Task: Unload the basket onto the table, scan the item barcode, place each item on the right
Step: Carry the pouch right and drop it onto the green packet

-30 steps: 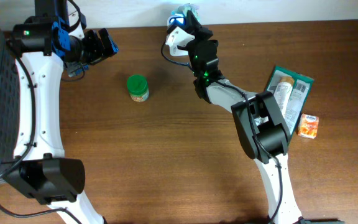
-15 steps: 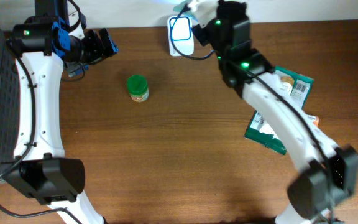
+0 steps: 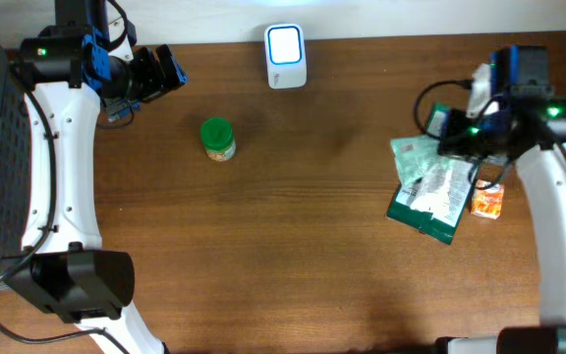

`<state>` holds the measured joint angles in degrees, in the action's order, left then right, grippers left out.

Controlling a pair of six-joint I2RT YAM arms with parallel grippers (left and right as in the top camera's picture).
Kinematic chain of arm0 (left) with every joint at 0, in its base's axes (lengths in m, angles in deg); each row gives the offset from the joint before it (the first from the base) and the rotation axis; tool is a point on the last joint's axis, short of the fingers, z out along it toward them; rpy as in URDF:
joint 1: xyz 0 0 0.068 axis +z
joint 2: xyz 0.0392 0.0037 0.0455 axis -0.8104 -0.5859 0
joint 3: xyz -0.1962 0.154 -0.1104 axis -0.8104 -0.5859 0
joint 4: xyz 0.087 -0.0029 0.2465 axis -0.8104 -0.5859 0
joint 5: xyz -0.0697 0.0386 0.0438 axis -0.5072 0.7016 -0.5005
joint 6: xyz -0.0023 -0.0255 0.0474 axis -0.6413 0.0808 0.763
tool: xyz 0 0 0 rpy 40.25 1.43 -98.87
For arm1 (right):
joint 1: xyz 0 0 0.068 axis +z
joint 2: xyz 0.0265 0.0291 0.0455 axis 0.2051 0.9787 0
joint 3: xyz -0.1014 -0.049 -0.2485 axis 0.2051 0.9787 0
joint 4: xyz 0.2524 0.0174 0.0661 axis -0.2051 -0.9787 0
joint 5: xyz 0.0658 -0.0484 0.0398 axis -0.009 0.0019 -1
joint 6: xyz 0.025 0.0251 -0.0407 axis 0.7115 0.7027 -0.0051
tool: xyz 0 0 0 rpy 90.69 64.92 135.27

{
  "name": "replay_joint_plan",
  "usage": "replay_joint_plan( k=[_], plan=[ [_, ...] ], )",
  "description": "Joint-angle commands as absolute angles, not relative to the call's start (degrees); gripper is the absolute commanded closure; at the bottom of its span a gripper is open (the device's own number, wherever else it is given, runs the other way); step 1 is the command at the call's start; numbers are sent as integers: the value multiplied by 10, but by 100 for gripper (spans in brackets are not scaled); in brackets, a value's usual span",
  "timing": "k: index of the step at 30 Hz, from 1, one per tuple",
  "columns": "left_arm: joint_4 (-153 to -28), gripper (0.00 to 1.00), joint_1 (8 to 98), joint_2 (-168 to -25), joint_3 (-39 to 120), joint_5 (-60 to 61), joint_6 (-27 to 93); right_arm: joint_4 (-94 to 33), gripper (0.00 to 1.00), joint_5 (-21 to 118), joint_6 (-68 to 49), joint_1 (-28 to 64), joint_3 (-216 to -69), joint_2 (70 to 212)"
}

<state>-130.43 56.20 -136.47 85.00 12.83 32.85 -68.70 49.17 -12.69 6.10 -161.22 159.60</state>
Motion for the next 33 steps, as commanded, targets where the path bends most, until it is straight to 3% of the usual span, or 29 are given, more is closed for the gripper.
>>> replay_joint_plan(
  k=[1, 8, 16, 19, 20, 21, 27, 29, 31, 33],
  plan=[
    [-1305, 1, 563, -1356, 855, 132, 334, -688, 96, 466, -77, -23, -1596, 1625],
    [-1305, 1, 563, -1356, 855, 132, 334, -662, 96, 465, -56, -190, -1570, 1717],
    [-1305, 1, 563, -1356, 855, 132, 334, -643, 94, 463, -64, -160, -1569, 1770],
    [-1305, 1, 563, -1356, 855, 132, 334, -642, 66, 462, -64, -148, -1570, 1770],
    [-1305, 1, 563, -1356, 855, 132, 334, -644, 48, 461, -74, -148, -1573, 1770],
    [-1305, 1, 563, -1356, 855, 132, 334, -654, 41, 461, -83, -148, -1581, 1770],
    [-1305, 1, 563, -1356, 855, 132, 334, -786, 20, 408, -182, -101, -1740, 1770],
    [-1305, 1, 563, -1356, 855, 132, 334, -814, 15, 408, -208, -39, -1802, 1770],
    [-1305, 1, 563, -1356, 855, 132, 334, -805, 2, 417, -214, 48, -1837, 1770],
    [-1305, 1, 563, -1356, 855, 132, 334, -759, 2, 421, -214, 128, -1838, 1772]
  ],
)
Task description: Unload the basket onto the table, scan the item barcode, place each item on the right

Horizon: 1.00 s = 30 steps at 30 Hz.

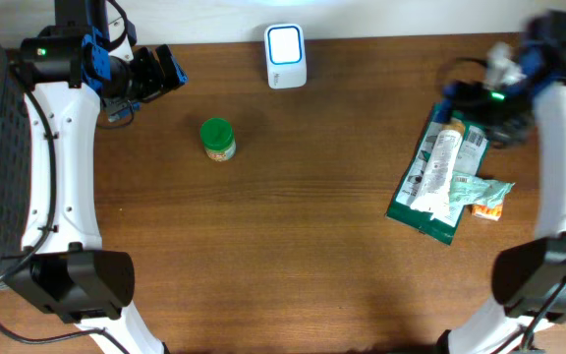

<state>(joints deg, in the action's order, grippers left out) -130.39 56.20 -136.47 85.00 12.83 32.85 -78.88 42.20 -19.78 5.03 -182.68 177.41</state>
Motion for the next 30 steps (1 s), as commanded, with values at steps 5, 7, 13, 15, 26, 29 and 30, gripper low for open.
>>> replay_joint_plan(
  k=[5, 7, 13, 15, 26, 29, 30],
  plan=[
    [-1305, 1, 563, -1356, 855, 132, 334, -704, 2, 421, -210, 230, -1838, 1783],
    [-1305, 1, 563, -1356, 855, 132, 334, -702, 2, 421, -210, 238, -1838, 1784],
    [-1305, 1, 563, -1356, 855, 132, 334, -696, 2, 421, -210, 238, -1838, 1784],
    [-1305, 1, 563, -1356, 855, 132, 334, -689, 2, 421, -210, 238, -1838, 1784],
    [-1305, 1, 563, -1356, 855, 132, 334, -662, 2, 421, -210, 238, -1838, 1784],
    [-1305, 1, 563, -1356, 855, 132, 334, -663, 2, 421, -210, 238, -1838, 1784],
    [-1305, 1, 563, -1356, 855, 132, 334, -664, 2, 421, -210, 238, -1838, 1784]
  ],
)
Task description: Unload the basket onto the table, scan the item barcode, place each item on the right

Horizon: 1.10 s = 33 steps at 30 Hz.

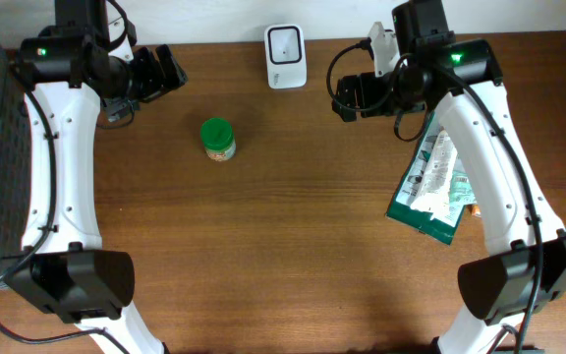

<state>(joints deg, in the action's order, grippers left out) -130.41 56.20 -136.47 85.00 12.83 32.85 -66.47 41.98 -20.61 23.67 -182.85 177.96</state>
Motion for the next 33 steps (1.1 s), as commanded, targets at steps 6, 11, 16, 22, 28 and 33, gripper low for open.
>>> replay_joint_plan(
  k=[6, 11, 16, 22, 28, 33],
  plan=[
    [-1305, 1, 563, -1356, 855, 132, 334, -664, 2, 421, -210, 239, -1838, 1784],
    [-1305, 1, 563, -1356, 855, 132, 334, -665, 2, 416, -210, 239, -1837, 1784],
    [-1305, 1, 563, -1356, 855, 132, 334, -664, 2, 359, -210, 239, -1836, 1791],
    [-1305, 1, 563, -1356, 855, 132, 334, -663, 1, 353, -210, 266, -1835, 1796],
    [-1293, 100, 562, -1367, 834, 284, 333, -664, 0, 408, -210, 283, -1835, 1796],
    [-1237, 100, 545, -1434, 775, 252, 442, -675, 2, 452, -211, 278, -1835, 1796]
  ],
)
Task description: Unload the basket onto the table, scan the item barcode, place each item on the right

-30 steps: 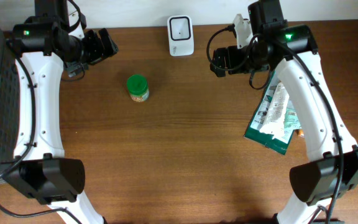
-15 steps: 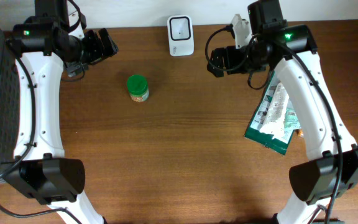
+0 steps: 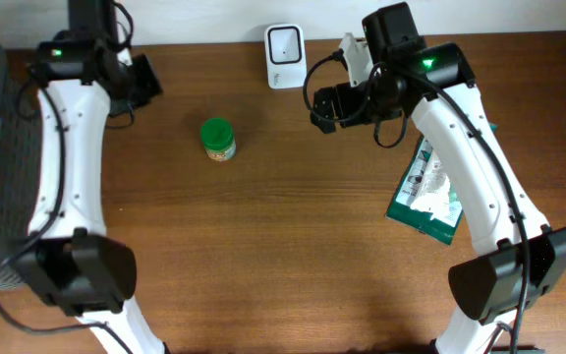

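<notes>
The white barcode scanner [image 3: 284, 44] stands at the back edge of the table, its face pale. My right gripper [image 3: 322, 106] hovers just right of and in front of it, pointing left; its jaws look dark and I cannot tell whether they hold anything. A green-lidded jar [image 3: 217, 139] stands upright at the left middle. A dark green packet with white pouches on it [image 3: 430, 192] lies at the right, partly under my right arm. My left gripper [image 3: 147, 81] is at the back left, well apart from the jar.
A dark mesh basket stands off the table's left edge. The wooden table [image 3: 263, 256] stretches bare toward the front.
My right gripper has shifted a little left and forward, closer to the scanner's front right. My left arm has turned, its gripper drawn slightly back to the left. Jar and scanner have not moved.
My right gripper was first down over the pile of packets at the right, the scanner lit blue. Then it was raised at the far right, the pale packet shifted. Then it was near the scanner, whose light had gone pale, and now closer still.
</notes>
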`<state>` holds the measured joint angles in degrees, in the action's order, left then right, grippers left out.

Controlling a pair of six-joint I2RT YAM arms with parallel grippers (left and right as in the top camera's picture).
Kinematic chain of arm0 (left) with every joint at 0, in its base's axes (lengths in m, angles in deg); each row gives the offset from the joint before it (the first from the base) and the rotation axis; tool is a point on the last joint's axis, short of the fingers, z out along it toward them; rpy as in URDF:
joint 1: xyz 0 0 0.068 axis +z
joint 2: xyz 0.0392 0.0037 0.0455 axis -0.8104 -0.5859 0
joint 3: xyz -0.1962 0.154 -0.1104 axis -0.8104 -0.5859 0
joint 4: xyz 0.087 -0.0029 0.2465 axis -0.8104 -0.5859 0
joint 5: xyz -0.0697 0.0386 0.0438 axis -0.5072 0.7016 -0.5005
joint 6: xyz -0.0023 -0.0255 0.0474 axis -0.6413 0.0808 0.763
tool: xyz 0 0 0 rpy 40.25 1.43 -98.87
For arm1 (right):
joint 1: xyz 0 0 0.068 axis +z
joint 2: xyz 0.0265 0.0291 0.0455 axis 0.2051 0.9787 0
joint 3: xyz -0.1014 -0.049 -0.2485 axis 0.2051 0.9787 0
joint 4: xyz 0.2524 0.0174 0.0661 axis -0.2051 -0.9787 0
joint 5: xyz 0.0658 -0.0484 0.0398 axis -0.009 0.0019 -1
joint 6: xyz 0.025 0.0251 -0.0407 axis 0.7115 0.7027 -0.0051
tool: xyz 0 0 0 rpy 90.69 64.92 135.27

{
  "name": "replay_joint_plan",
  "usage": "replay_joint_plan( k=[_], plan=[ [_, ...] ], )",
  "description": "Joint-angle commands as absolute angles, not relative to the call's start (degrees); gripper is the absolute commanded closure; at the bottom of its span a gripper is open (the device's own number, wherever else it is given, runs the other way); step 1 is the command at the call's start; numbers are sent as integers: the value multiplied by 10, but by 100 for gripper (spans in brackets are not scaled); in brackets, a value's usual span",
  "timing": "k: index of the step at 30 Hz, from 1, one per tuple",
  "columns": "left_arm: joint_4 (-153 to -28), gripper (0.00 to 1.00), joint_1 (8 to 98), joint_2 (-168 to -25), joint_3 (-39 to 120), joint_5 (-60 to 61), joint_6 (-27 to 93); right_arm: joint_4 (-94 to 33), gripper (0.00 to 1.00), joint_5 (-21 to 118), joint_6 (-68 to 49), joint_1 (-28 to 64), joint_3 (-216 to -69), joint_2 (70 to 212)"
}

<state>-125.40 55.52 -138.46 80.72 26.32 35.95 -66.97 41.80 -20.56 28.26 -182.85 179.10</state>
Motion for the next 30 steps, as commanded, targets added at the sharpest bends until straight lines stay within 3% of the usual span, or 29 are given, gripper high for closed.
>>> replay_joint_plan(
  k=[1, 4, 12, 18, 25, 30],
  plan=[
    [-1224, 100, 545, -1456, 771, 229, 487, -677, 2, 452, -213, 278, -1835, 1796],
    [-1187, 100, 542, -1517, 771, 204, 579, -680, 3, 452, -213, 278, -1835, 1796],
    [-1146, 100, 515, -1572, 770, 103, 606, -695, 4, 453, -213, 278, -1835, 1796],
    [-1193, 100, 479, -1596, 770, 99, 634, -717, 4, 469, -213, 278, -1835, 1796],
    [-1270, 100, 410, -1596, 770, 50, 589, -721, 4, 469, -212, 278, -1835, 1796],
    [-1323, 100, 383, -1596, 770, 50, 469, -722, 4, 468, -212, 278, -1835, 1796]
  ],
)
